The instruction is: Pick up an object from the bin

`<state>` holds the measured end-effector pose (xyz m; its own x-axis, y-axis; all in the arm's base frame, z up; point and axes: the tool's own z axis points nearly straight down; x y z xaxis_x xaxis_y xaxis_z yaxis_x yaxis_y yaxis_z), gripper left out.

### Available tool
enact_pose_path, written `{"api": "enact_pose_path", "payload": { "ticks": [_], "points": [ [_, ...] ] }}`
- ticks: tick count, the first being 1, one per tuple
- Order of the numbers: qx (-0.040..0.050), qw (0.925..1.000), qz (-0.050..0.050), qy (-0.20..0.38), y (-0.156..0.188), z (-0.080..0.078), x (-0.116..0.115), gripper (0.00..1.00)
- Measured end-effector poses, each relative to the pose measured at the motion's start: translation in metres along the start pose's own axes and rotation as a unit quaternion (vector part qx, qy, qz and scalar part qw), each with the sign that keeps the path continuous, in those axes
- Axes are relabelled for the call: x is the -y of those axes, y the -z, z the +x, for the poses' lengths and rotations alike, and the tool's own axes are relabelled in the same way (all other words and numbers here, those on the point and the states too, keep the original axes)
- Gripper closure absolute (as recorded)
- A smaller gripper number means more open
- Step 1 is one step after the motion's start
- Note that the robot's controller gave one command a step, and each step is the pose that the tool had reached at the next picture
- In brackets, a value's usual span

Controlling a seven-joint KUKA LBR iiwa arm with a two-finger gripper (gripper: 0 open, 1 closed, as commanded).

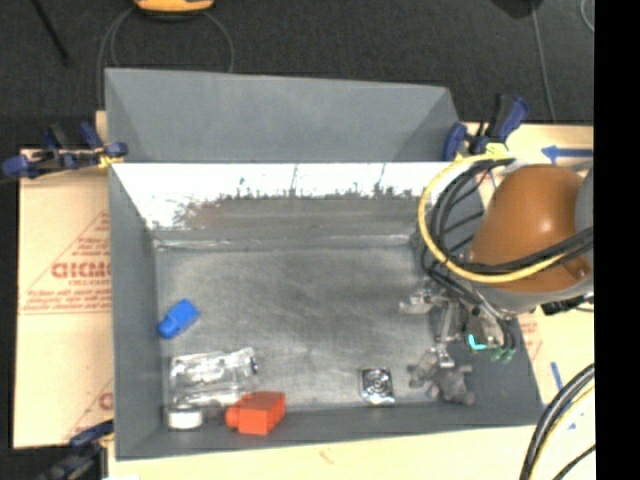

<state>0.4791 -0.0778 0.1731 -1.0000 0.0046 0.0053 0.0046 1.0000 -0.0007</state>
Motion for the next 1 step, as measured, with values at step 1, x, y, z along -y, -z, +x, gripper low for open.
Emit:
{"api": "enact_pose_path", "payload": {
  "ticks": [1],
  "points": [
    [0.0157, 0.9858, 0.004, 0.167, -0.0956, -0.0032, -0.0247, 0.00]
  ]
}}
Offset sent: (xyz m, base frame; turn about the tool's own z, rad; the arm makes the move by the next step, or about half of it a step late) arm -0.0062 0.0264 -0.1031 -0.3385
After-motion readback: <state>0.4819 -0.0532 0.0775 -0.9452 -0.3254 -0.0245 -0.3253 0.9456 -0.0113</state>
